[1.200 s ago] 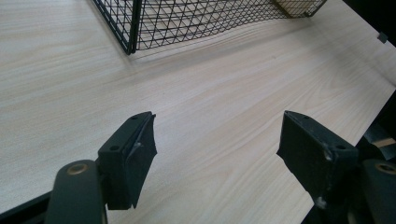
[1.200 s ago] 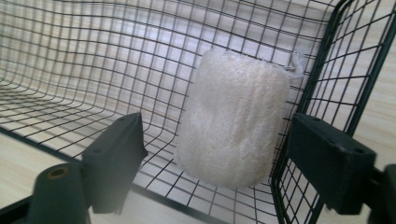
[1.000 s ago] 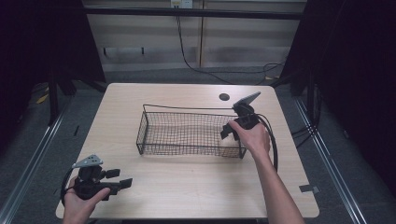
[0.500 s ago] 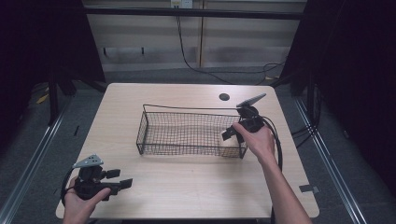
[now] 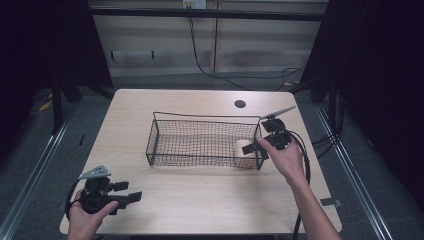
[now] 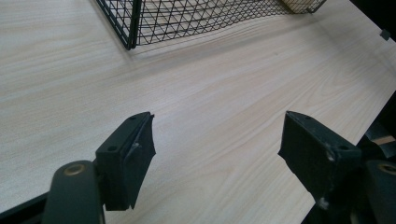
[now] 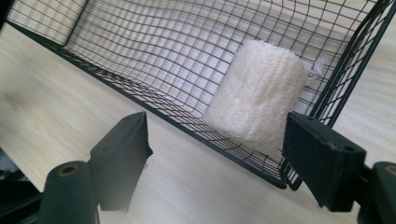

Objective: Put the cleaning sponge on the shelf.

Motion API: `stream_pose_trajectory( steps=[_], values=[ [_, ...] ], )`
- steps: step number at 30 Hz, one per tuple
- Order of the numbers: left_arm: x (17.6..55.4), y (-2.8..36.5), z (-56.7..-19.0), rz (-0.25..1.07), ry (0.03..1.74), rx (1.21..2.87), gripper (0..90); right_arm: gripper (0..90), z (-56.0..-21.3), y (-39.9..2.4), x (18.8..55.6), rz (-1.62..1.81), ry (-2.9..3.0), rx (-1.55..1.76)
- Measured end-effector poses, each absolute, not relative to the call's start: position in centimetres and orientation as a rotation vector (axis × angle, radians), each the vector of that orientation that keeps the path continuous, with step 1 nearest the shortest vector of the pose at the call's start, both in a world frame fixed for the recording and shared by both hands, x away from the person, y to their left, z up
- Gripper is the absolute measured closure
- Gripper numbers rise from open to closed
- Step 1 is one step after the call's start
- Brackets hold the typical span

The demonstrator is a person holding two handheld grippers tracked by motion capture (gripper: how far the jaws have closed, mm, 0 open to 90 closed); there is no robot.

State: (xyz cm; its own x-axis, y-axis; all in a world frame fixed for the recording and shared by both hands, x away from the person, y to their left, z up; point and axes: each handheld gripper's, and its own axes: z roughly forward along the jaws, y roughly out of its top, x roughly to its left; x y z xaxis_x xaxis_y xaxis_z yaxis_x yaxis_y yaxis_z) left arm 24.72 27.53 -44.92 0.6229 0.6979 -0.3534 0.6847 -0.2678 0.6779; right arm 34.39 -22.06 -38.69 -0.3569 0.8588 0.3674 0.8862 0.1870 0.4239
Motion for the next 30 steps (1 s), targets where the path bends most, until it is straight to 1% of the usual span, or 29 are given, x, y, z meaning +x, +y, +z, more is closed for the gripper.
stream_pose_trajectory(
  steps=[10, 30],
  values=[
    [24.8, 27.6, -45.1, 0.011, 1.111, 1.986, 21.0, 24.6, -38.7, -23.1, 32.3, -0.970, -2.396, -1.752],
    [24.8, 27.6, -45.2, 0.004, 1.126, 1.988, 19.8, 26.7, -40.7, -24.3, 27.0, -1.107, -2.429, -1.734]
  ],
)
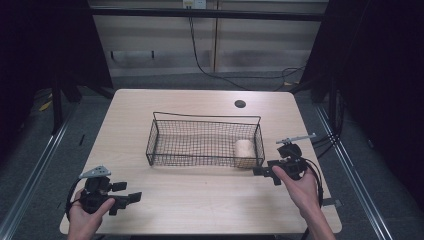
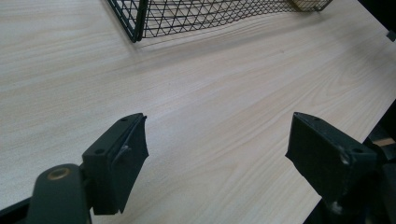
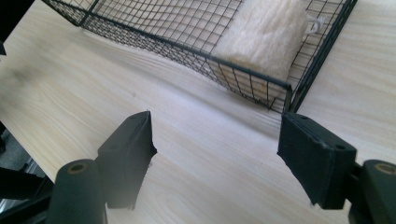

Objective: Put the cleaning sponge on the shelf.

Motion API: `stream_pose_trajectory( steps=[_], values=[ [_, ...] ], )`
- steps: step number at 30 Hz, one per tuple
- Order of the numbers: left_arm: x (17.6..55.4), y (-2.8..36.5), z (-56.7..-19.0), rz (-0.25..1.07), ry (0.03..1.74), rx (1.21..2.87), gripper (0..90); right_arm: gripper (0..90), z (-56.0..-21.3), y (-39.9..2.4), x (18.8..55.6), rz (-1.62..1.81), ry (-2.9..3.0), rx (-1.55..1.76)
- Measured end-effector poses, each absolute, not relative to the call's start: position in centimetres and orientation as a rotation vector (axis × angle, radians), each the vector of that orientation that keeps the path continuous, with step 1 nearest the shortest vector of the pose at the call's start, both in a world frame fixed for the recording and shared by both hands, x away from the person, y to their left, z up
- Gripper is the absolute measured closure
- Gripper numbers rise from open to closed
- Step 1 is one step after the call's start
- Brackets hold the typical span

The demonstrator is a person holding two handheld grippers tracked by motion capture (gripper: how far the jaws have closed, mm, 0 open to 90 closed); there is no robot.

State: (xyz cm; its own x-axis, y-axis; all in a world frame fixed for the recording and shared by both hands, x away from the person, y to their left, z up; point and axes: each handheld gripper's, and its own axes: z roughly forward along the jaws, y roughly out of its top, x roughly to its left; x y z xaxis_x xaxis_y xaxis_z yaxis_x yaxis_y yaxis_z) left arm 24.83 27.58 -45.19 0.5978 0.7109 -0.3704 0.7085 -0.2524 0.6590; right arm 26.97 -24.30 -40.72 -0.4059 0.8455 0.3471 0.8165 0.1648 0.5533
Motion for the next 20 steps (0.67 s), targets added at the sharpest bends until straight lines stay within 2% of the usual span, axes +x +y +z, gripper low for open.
stream_pose_trajectory(
  steps=[20],
  values=[
    [24.9, 27.5, -45.4, 0.005, 1.135, 2.016, 21.2, 27.7, -43.9, -25.2, 22.7, 1.130, 2.293, 1.677]
  ],
)
